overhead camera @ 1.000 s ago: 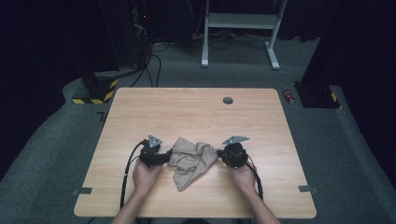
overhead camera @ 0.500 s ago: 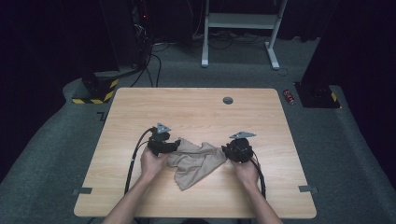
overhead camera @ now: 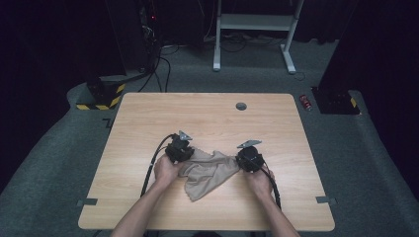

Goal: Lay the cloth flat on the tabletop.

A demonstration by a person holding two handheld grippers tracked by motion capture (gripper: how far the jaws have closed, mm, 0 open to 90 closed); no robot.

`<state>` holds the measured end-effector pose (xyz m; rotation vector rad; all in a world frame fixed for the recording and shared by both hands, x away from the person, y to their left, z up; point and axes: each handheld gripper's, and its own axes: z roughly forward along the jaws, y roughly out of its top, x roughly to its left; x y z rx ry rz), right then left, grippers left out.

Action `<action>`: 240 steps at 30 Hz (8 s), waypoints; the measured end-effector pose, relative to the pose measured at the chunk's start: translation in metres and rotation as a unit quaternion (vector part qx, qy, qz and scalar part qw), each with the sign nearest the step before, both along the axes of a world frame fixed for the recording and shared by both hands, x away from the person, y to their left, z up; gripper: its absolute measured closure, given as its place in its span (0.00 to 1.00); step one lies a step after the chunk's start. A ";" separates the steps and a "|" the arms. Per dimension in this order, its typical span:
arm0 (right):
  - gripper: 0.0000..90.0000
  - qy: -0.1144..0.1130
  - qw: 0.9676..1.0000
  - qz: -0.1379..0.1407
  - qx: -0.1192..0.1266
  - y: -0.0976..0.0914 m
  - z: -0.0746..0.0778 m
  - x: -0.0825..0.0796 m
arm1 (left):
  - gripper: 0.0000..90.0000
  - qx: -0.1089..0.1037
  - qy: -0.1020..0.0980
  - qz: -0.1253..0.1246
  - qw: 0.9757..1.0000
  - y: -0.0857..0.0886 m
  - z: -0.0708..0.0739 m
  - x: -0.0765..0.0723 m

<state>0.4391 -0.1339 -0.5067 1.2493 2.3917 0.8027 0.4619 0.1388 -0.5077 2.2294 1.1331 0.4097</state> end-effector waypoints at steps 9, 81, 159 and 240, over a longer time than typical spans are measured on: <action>1.00 -0.037 0.999 -0.029 0.019 -0.014 0.026 0.010 | 1.00 -0.041 -0.053 0.049 0.997 0.019 0.026 0.010; 1.00 -0.039 0.993 0.112 -0.011 0.046 -0.004 -0.046 | 0.99 -0.073 0.016 -0.008 0.997 0.030 0.015 -0.063; 0.99 -0.056 0.989 0.125 0.047 0.030 0.042 -0.039 | 0.99 -0.045 -0.016 -0.010 0.999 0.025 0.044 -0.035; 0.90 -0.004 0.993 0.101 0.059 -0.019 -0.007 -0.055 | 0.55 -0.016 -0.033 0.064 0.997 0.040 -0.008 -0.096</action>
